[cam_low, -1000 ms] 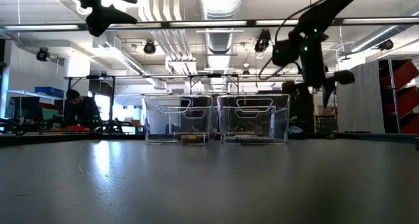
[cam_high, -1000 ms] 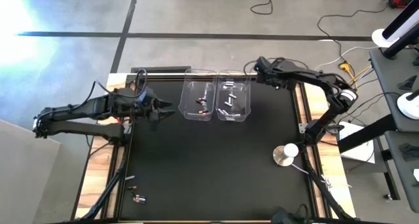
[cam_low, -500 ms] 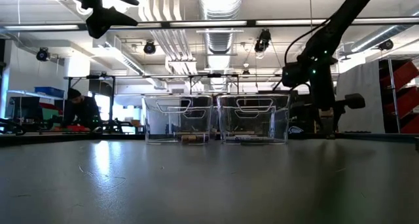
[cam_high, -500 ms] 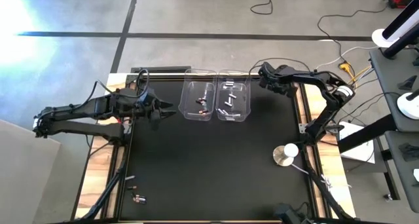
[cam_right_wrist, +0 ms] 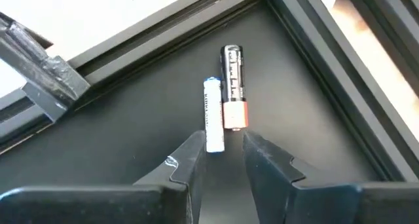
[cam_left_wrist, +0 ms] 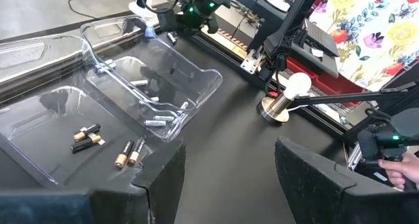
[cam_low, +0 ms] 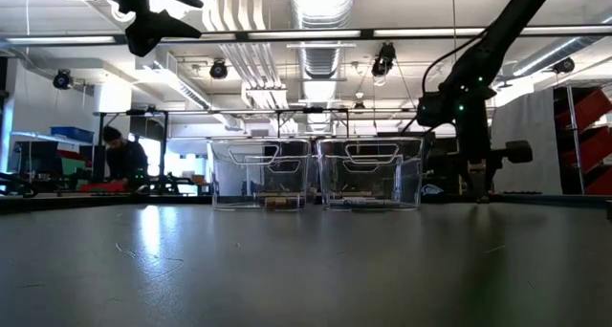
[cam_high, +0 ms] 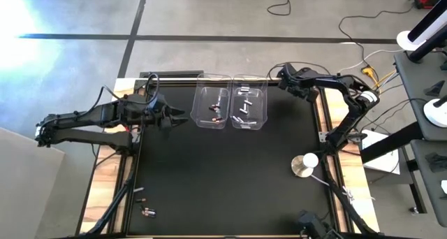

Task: Sort batteries
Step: Put the white battery into the right transparent bin

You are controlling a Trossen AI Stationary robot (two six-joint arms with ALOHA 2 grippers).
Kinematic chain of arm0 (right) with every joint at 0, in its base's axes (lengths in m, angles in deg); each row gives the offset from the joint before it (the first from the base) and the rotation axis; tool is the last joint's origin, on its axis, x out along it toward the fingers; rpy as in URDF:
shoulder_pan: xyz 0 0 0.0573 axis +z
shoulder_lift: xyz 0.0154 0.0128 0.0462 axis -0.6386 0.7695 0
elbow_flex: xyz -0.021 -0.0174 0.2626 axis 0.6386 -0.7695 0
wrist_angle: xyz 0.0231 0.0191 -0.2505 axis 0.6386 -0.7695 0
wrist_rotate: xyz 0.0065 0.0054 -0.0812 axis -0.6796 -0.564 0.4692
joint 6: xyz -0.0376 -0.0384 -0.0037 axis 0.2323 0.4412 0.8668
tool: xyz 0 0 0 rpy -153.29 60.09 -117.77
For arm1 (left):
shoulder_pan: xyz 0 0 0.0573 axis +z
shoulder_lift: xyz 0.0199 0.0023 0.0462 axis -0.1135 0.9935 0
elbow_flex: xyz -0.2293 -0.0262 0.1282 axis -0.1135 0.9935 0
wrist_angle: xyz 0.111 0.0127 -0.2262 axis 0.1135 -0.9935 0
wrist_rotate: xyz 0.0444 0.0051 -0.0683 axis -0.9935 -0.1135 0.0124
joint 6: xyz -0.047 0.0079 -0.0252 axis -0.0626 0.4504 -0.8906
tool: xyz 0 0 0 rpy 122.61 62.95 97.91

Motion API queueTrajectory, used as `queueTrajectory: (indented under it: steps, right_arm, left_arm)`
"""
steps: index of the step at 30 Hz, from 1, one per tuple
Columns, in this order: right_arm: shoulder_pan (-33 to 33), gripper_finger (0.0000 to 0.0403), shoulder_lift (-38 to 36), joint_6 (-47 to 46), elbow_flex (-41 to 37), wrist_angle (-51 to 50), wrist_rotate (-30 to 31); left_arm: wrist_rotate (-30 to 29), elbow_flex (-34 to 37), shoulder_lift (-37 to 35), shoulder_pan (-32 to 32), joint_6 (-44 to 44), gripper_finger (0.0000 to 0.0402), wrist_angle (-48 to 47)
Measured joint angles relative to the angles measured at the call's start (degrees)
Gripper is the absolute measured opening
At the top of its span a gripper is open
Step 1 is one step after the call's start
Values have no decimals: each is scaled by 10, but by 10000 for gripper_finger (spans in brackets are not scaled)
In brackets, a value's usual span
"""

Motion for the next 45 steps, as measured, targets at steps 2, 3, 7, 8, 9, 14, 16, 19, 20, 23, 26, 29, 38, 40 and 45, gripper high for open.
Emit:
queueTrajectory:
  steps: [2,3,7,8,9,14,16,19,20,23,26,29,38,40,45]
  right_arm:
    - [-1,91,0,-1,-1,2,0]
    - [-1,90,0,0,-3,6,0]
    - [-3,90,16,1,-3,13,-9]
    - [-3,91,23,4,-3,18,-13]
    - [-3,93,29,5,0,15,-10]
    - [1,100,45,-9,7,8,21]
    - [1,98,51,-16,13,4,25]
    - [1,88,59,-19,22,-8,22]
    - [1,83,62,-17,25,-9,20]
    - [1,66,68,-7,30,-16,13]
    - [2,51,72,2,35,-24,4]
    - [2,42,72,2,36,-26,-7]
    - [1,39,68,25,37,-35,-55]
    - [1,39,66,28,36,-37,-68]
    - [16,38,56,33,35,-41,-92]
  left_arm:
    - [0,0,0,0,-2,213,0]
    - [0,0,0,0,-3,213,0]
    - [0,0,0,0,-2,213,0]
    - [0,0,0,0,-3,213,0]
    - [0,0,0,0,-2,213,0]
    - [-3,0,2,0,-16,213,4]
    - [-3,0,2,0,-19,213,5]
    - [-4,0,2,0,-29,213,5]
    - [-5,0,2,0,-30,213,6]
    - [-5,0,5,0,-30,213,12]
    - [-5,0,11,0,-30,213,25]
    - [-5,0,18,0,-30,213,29]
    - [5,0,35,0,-44,213,30]
    - [12,0,32,0,-53,213,32]
    - [14,0,13,-1,-73,213,40]
